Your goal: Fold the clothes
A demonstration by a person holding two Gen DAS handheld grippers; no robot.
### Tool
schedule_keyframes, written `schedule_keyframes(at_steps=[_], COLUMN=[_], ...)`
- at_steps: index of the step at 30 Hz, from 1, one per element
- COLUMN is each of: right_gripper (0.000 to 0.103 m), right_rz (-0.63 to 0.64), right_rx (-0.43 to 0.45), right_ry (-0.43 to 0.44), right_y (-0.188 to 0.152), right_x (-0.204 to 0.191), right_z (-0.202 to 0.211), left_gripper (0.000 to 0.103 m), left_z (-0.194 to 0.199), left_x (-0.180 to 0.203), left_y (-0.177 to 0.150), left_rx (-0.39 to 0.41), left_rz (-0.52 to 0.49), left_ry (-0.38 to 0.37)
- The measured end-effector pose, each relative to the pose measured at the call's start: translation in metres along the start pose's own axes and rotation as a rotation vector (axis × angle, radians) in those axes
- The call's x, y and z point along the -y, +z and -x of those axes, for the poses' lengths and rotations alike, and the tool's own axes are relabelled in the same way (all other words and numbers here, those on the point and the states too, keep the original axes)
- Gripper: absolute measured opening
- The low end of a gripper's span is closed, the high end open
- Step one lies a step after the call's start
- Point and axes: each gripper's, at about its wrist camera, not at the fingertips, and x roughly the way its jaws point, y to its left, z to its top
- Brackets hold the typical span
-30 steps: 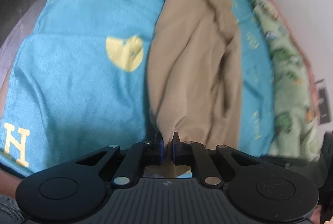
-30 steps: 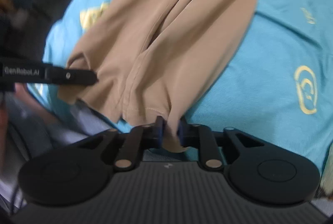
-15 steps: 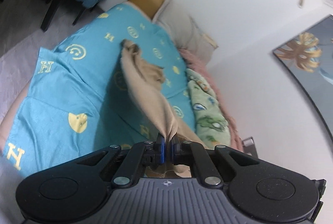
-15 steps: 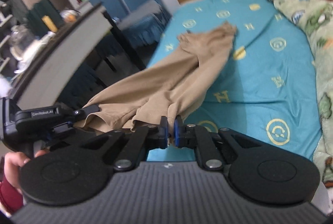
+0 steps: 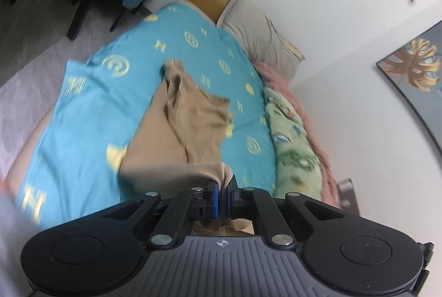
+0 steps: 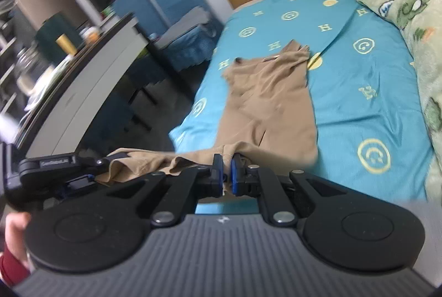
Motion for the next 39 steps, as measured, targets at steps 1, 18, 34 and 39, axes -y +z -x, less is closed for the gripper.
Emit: schedule_keyframes(at_steps=[1, 18, 34, 39], right_gripper=[0.009, 0.009, 0.012, 0.057], right_rz=[-0.012, 0.018, 0.071, 0.143], right_rx=[0.007, 0.012, 0.132, 0.240], right_ry=[-0.013, -0.273, -0.308, -0.304], right_y=[0.008, 0.047, 0.033, 0.024], right_x=[0.004, 0.088, 0.076, 0.051], right_z=[-0.013, -0.247, -0.229, -0.183], left_gripper=[0.006, 0.007, 0.077, 0.090], left_z=[-0.015, -0.264, -0.249, -0.204], left_x=[0.003, -0.038, -0.009, 0.018], left_y=[0.012, 0.060, 0.025, 0.006], left_rx=[0.010, 0.063, 0.107, 0.175], left_rz=[-0.015, -0.377, -0.582, -0.662], left_ry=[0.015, 0.324, 0.423, 0.401])
